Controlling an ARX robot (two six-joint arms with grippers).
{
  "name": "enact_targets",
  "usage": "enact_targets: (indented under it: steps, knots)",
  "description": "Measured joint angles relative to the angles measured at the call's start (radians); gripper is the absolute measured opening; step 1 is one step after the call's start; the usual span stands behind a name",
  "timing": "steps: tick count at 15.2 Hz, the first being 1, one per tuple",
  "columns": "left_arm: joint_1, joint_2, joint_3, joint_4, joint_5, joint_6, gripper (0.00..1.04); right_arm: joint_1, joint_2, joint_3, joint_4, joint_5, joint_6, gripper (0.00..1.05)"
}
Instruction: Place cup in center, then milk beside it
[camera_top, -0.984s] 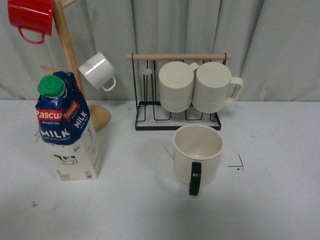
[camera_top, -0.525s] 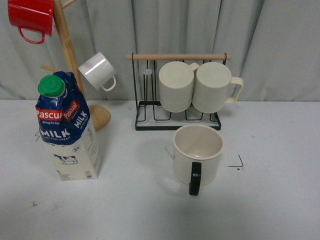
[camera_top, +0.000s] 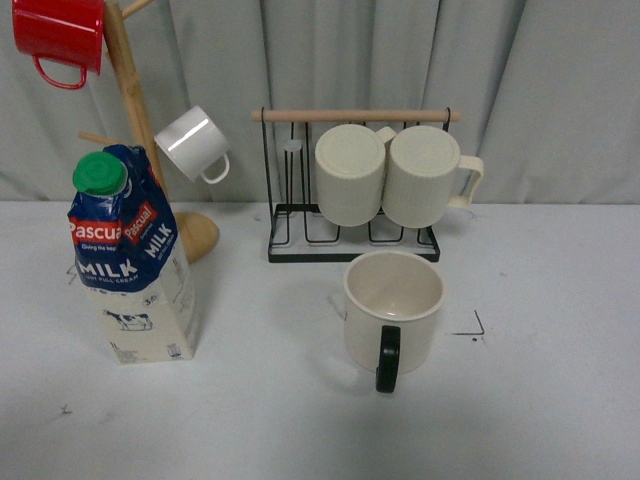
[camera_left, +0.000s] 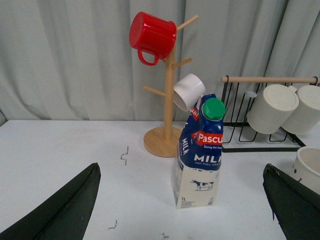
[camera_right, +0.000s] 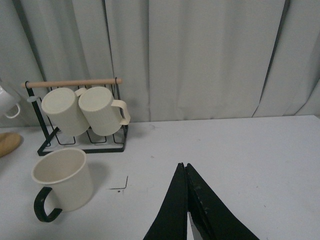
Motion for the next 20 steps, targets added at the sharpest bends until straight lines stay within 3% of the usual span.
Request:
enact_targets:
  steps: [2,7,8,9,10,13,15,20]
  knots:
    - [0.000,0.000,0.000,0.000,0.000,0.000,0.98,0.000,0.000,0.000,0.000,0.000,-0.001,0.14]
    - [0.000,0.000,0.000,-0.001,0.000,0.000,0.98,0.000,0.000,0.000,0.000,0.000,-0.001,0.75]
    - [-0.004,0.102,0.077,-0.202,-0.021,-0.071,0.98,0.000,0.000,0.000,0.000,0.000,-0.001,0.87]
    - [-0.010,0.235,0.135,-0.249,-0.038,-0.124,0.98,0.000,0.000,0.000,0.000,-0.001,-0.001,0.95]
    - [-0.016,0.366,0.186,-0.192,-0.056,-0.170,0.98,0.000,0.000,0.000,0.001,-0.001,0.000,1.00]
    - [-0.081,0.655,0.339,0.043,-0.076,-0.195,0.98,0.000,0.000,0.000,0.000,-0.001,-0.001,0.98]
    - [-0.147,1.049,0.549,0.244,-0.097,-0.133,0.98,0.000,0.000,0.000,0.000,-0.001,-0.001,0.98]
    - [-0.169,1.449,0.797,0.288,-0.110,-0.008,0.98,0.000,0.000,0.000,0.000,-0.001,-0.001,0.98]
